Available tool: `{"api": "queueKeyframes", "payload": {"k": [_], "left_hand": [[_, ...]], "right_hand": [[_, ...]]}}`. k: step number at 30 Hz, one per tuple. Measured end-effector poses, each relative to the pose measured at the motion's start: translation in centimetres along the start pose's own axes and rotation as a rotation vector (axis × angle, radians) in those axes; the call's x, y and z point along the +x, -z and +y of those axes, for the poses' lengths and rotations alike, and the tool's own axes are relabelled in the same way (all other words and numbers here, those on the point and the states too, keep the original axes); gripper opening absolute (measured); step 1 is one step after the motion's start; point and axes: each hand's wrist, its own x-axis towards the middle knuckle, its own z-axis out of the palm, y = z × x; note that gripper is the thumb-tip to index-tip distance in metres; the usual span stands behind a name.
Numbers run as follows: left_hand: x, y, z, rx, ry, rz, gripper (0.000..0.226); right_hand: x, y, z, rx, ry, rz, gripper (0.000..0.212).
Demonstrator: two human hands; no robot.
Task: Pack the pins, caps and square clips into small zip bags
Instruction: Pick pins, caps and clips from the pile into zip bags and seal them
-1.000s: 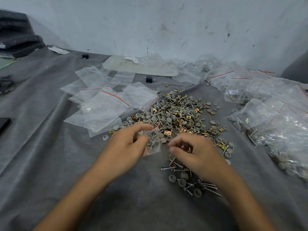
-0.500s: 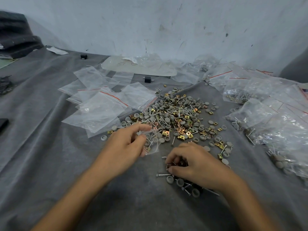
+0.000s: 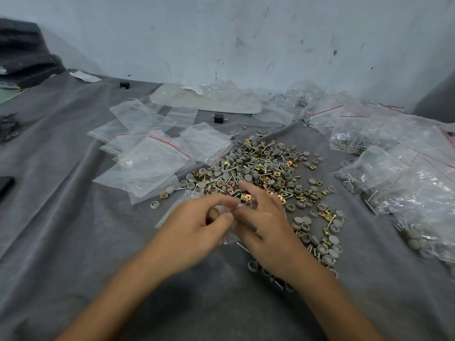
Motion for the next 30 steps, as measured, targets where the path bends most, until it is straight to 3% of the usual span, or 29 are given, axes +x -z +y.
{"api": "queueKeyframes", "payload": {"k": [3, 7, 10, 13, 17, 20, 23, 26, 28, 30], "left_hand": [[0.3, 1.6, 0.2, -0.087, -0.004, 0.042, 0.025], [0.9, 5.8, -0.7, -0.134, 0.132, 0.456, 0.025], [0.8, 6.6, -0.9, -0.066, 0.176, 0.6, 0.023], [0.3, 5.7, -0.4, 0.131, 0.083, 0.473, 0.006], [-0.8, 2.4, 0.0, 0.446, -0.136, 0.071, 0.043], [-0.7, 0.9, 0.0, 0.596, -0.262, 0.09, 0.034], [-0.1, 1.5, 0.2, 0.344, -0.262, 0.219, 0.014], [0.3, 1.7, 1.0, -0.146, -0.159, 0.24, 0.011], [0.3, 1.6, 1.8, -0.413, -0.147, 0.219, 0.011], [0.1, 1.7, 2.3, -0.559, -0.132, 0.185, 0.016]], "right_hand": [[0.3, 0.0, 0.3, 0.13, -0.028, 0.046, 0.021], [0.5, 0.6, 0.7, 0.255, -0.125, 0.048, 0.029], [0.5, 0.8, 1.0, 0.326, -0.169, 0.053, 0.029], [0.6, 1.0, 0.8, 0.435, -0.201, 0.06, 0.04], [0.7, 0.9, 0.5, 0.608, -0.269, 0.076, 0.04], [0.6, 1.0, 0.1, 0.808, -0.358, 0.072, 0.032], [0.7, 1.7, -0.3, 1.058, -0.414, 0.087, 0.019], [0.7, 2.1, -0.2, 1.243, -0.358, 0.125, 0.023], [0.8, 2.1, -0.5, 1.329, -0.283, 0.169, 0.014], [0.7, 2.2, -0.5, 1.373, -0.221, 0.161, 0.043]]}}
